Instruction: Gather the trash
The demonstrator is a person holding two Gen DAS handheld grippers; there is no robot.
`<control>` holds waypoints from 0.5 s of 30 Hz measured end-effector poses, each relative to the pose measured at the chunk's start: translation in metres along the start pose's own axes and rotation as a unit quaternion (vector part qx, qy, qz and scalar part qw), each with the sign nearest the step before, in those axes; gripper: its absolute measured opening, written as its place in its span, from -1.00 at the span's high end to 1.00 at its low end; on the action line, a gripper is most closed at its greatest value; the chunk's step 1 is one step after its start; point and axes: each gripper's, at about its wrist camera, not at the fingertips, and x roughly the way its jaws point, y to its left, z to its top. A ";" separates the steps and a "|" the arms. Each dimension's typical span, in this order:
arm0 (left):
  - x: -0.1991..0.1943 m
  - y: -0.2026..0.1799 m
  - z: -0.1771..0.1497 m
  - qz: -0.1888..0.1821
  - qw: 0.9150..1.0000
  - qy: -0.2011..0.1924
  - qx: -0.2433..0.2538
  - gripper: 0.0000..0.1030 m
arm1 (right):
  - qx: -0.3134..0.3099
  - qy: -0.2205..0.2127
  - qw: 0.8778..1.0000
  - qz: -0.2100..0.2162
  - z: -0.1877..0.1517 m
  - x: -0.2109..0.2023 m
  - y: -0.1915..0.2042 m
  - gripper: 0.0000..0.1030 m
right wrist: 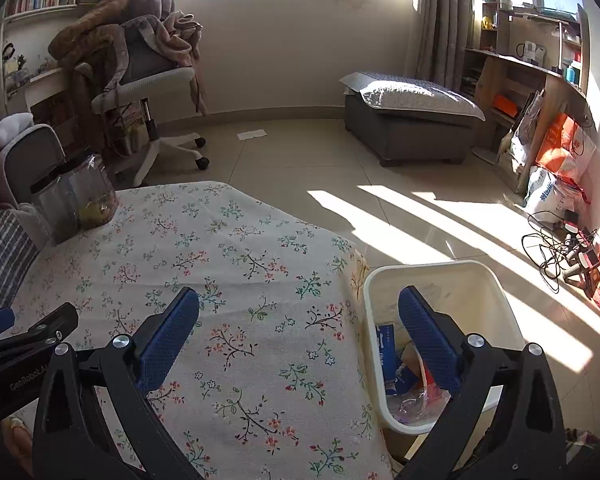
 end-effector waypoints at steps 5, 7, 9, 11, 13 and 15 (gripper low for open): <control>-0.001 0.000 0.000 0.002 1.000 -0.001 -0.002 -0.87 | -0.002 0.003 1.000 0.000 -0.003 0.003 0.000 -0.86; -0.001 0.000 0.000 0.002 1.000 -0.001 -0.001 -0.87 | -0.002 0.003 1.000 0.000 -0.003 0.003 0.000 -0.86; -0.001 0.000 0.000 0.002 1.000 -0.001 -0.001 -0.87 | -0.003 0.004 1.000 0.000 -0.003 0.003 0.000 -0.86; -0.001 0.000 0.000 0.002 1.000 -0.001 0.000 -0.87 | -0.003 0.004 1.000 0.000 -0.003 0.003 0.000 -0.86; -0.001 0.000 0.000 0.001 1.000 -0.001 0.000 -0.87 | -0.003 0.003 1.000 -0.001 -0.002 0.003 0.001 -0.86; -0.001 0.000 0.001 0.002 1.000 -0.002 0.001 -0.87 | -0.003 0.004 1.000 -0.001 -0.002 0.003 0.001 -0.86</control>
